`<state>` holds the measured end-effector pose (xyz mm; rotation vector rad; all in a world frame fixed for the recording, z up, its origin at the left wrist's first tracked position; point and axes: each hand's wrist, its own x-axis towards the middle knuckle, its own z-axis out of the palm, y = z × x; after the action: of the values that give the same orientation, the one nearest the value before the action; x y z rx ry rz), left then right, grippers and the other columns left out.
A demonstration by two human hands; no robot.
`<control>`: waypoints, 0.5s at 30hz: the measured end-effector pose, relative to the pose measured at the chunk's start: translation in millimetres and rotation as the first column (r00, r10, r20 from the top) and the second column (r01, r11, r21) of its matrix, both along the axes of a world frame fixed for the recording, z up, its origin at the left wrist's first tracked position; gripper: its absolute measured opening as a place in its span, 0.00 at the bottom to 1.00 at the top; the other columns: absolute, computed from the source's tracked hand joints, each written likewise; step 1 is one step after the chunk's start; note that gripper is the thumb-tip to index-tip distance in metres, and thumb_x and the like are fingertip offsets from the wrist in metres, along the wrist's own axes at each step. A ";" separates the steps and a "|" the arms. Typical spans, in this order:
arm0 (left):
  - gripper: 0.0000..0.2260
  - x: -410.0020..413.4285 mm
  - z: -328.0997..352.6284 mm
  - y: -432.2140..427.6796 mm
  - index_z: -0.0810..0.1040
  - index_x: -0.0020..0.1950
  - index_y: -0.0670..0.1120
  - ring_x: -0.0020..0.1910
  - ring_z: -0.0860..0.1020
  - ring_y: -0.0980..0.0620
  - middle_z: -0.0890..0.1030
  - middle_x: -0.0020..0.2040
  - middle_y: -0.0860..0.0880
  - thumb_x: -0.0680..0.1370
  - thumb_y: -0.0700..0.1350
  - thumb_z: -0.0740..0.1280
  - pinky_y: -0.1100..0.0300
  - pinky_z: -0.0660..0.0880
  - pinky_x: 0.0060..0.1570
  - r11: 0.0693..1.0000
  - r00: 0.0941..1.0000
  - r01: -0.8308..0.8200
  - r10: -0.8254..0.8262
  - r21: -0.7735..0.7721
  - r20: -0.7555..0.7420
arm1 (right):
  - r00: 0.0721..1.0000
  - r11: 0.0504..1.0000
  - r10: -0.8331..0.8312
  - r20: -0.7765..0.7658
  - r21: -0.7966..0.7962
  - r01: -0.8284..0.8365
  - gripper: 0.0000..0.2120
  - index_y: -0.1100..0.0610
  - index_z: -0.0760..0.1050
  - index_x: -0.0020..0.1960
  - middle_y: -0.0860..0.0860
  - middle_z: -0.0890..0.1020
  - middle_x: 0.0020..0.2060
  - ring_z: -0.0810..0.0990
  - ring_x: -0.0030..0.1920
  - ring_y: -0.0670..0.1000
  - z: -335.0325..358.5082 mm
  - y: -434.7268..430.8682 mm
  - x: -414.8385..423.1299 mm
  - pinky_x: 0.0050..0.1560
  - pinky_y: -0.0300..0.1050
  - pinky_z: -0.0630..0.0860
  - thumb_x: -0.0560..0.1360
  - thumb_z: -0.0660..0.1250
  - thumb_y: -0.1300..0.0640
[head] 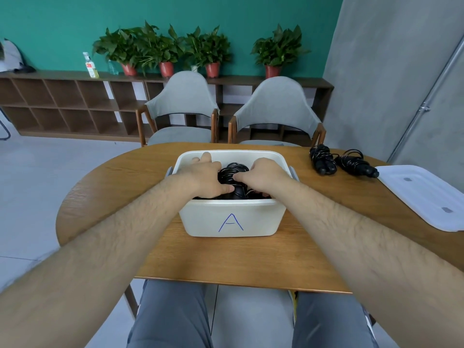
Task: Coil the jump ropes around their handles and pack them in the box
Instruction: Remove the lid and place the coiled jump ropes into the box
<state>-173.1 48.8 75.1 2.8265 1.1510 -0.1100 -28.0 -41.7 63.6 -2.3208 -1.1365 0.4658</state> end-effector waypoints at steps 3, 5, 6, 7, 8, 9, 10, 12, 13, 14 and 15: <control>0.29 3.7 1.9 -4.0 0.71 0.72 0.49 0.68 0.67 0.44 0.66 0.68 0.47 0.78 0.67 0.63 0.45 0.72 0.64 1.000 0.998 -0.003 0.002 0.015 0.058 | 0.996 0.998 -0.002 0.094 0.064 -0.004 0.16 0.53 0.72 0.35 0.48 0.77 0.30 0.78 0.34 0.50 10.5 -6.5 -1.2 0.30 0.41 0.69 0.74 0.66 0.43; 0.25 11.1 5.2 -8.4 0.72 0.70 0.47 0.66 0.70 0.44 0.69 0.65 0.46 0.80 0.62 0.63 0.45 0.74 0.63 0.999 0.987 0.000 -0.008 0.046 0.159 | 0.988 0.990 -0.023 0.150 0.138 0.002 0.14 0.56 0.77 0.40 0.52 0.81 0.35 0.81 0.39 0.53 18.1 -13.6 0.9 0.35 0.46 0.77 0.75 0.64 0.46; 0.22 16.0 6.7 -11.1 0.74 0.69 0.46 0.64 0.72 0.45 0.71 0.64 0.45 0.81 0.59 0.63 0.46 0.75 0.61 0.998 0.974 0.009 -0.023 0.060 0.227 | 0.987 0.983 -0.038 0.159 0.181 0.009 0.15 0.58 0.80 0.44 0.54 0.84 0.38 0.82 0.40 0.55 20.7 -16.9 2.5 0.40 0.49 0.81 0.76 0.63 0.47; 0.19 22.3 8.5 -14.3 0.75 0.67 0.46 0.61 0.74 0.45 0.74 0.62 0.45 0.82 0.56 0.62 0.47 0.75 0.60 0.997 0.954 0.023 -0.044 0.072 0.297 | 0.985 0.975 -0.054 0.164 0.222 0.016 0.16 0.59 0.81 0.46 0.55 0.84 0.39 0.83 0.41 0.55 22.6 -20.6 5.1 0.42 0.50 0.81 0.77 0.62 0.47; 0.16 30.8 10.9 -18.1 0.77 0.64 0.46 0.59 0.75 0.45 0.76 0.60 0.45 0.82 0.54 0.62 0.48 0.75 0.59 0.996 0.931 0.042 -0.070 0.084 0.359 | 0.983 0.966 -0.072 0.168 0.255 0.027 0.15 0.58 0.81 0.47 0.55 0.84 0.39 0.82 0.41 0.54 24.4 -24.7 9.6 0.42 0.49 0.80 0.78 0.62 0.48; 0.13 41.3 13.9 -23.2 0.78 0.61 0.46 0.57 0.75 0.45 0.77 0.58 0.45 0.83 0.52 0.61 0.49 0.75 0.57 0.993 0.909 0.066 -0.099 0.095 0.404 | 0.980 0.959 -0.097 0.175 0.281 0.044 0.14 0.57 0.80 0.46 0.53 0.84 0.38 0.82 0.40 0.53 26.3 -30.1 15.3 0.42 0.47 0.79 0.78 0.62 0.48; 0.12 53.2 17.5 -28.8 0.78 0.59 0.46 0.56 0.76 0.46 0.77 0.56 0.46 0.83 0.51 0.61 0.50 0.75 0.55 0.990 0.894 0.089 -0.126 0.106 0.429 | 0.976 0.952 -0.118 0.180 0.300 0.060 0.14 0.56 0.79 0.45 0.52 0.83 0.38 0.81 0.40 0.52 27.9 -35.5 23.0 0.41 0.46 0.78 0.79 0.61 0.48; 0.10 75.3 23.4 -40.0 0.78 0.57 0.47 0.54 0.75 0.47 0.77 0.53 0.47 0.83 0.50 0.60 0.50 0.75 0.53 0.983 0.886 0.130 -0.174 0.129 0.430 | 0.971 0.941 -0.157 0.178 0.327 0.092 0.13 0.55 0.78 0.45 0.50 0.82 0.38 0.80 0.40 0.51 28.8 -45.0 38.8 0.40 0.45 0.76 0.79 0.61 0.48; 0.09 88.3 26.2 -46.7 0.77 0.56 0.48 0.53 0.75 0.47 0.77 0.52 0.48 0.82 0.49 0.60 0.50 0.75 0.52 0.978 0.884 0.152 -0.198 0.140 0.424 | 0.969 0.935 -0.181 0.169 0.334 0.116 0.13 0.55 0.78 0.44 0.49 0.82 0.38 0.79 0.40 0.50 28.3 -50.9 49.1 0.40 0.45 0.76 0.79 0.61 0.48; 0.09 100.0 27.5 -52.4 0.77 0.56 0.48 0.53 0.75 0.48 0.77 0.52 0.48 0.82 0.49 0.60 0.49 0.75 0.53 0.975 0.882 0.168 -0.215 0.146 0.419 | 0.967 0.931 -0.202 0.156 0.337 0.141 0.13 0.55 0.78 0.44 0.49 0.82 0.38 0.79 0.40 0.50 26.5 -56.1 58.7 0.40 0.46 0.76 0.78 0.61 0.49; 0.09 113.7 28.2 -58.7 0.78 0.55 0.49 0.52 0.75 0.48 0.77 0.51 0.48 0.82 0.48 0.60 0.49 0.75 0.53 0.970 0.878 0.185 -0.235 0.157 0.416 | 0.963 0.926 -0.226 0.146 0.339 0.165 0.13 0.56 0.78 0.43 0.49 0.82 0.38 0.79 0.41 0.51 23.9 -62.2 70.5 0.40 0.46 0.76 0.78 0.61 0.49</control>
<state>-59.4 -9.8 103.3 2.8464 0.7712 0.5609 42.6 -103.9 87.5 -2.1845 -0.9629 -0.0129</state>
